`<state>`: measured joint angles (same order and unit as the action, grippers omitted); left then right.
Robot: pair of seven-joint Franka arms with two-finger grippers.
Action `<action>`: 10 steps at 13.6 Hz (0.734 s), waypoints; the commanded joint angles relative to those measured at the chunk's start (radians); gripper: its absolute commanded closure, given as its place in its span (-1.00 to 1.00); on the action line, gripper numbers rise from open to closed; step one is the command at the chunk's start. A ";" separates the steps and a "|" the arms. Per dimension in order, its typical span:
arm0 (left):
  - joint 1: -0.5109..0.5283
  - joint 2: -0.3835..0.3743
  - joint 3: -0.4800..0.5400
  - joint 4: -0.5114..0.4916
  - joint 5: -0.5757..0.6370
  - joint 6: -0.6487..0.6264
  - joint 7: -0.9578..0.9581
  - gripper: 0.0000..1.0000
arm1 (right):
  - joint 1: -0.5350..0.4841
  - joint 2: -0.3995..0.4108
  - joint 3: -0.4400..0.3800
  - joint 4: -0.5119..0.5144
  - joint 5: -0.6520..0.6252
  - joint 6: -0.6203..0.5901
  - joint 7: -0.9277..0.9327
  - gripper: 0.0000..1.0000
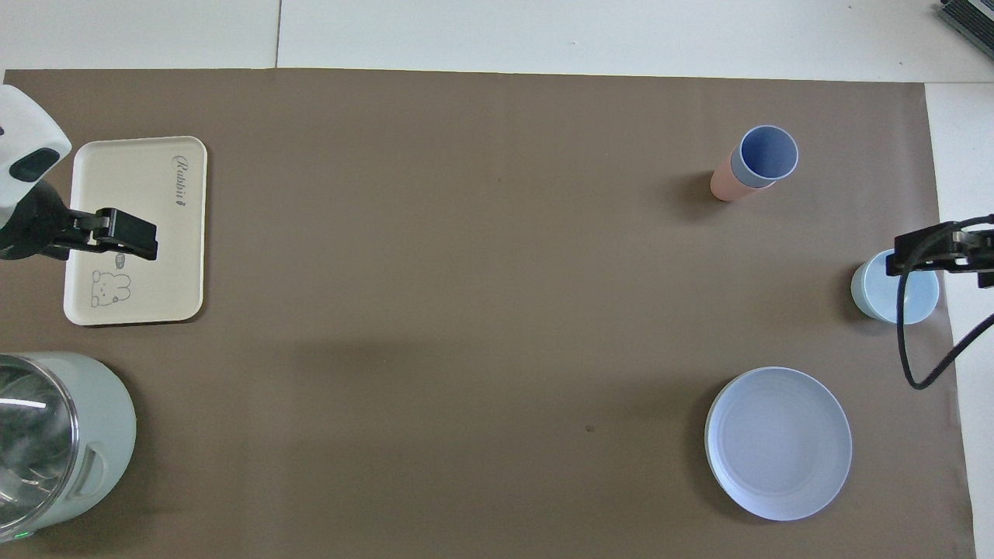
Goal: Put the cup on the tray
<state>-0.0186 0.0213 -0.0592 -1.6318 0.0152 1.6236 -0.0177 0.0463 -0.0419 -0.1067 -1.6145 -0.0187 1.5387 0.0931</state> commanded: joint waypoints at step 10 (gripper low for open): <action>0.005 -0.037 0.002 -0.042 -0.011 0.009 0.016 -1.00 | -0.013 -0.013 0.013 -0.042 0.008 0.115 -0.154 -1.00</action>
<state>-0.0186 0.0213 -0.0592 -1.6318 0.0152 1.6236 -0.0176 0.0465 -0.0419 -0.1043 -1.6203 -0.0183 1.5849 0.0481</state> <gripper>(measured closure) 0.000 0.000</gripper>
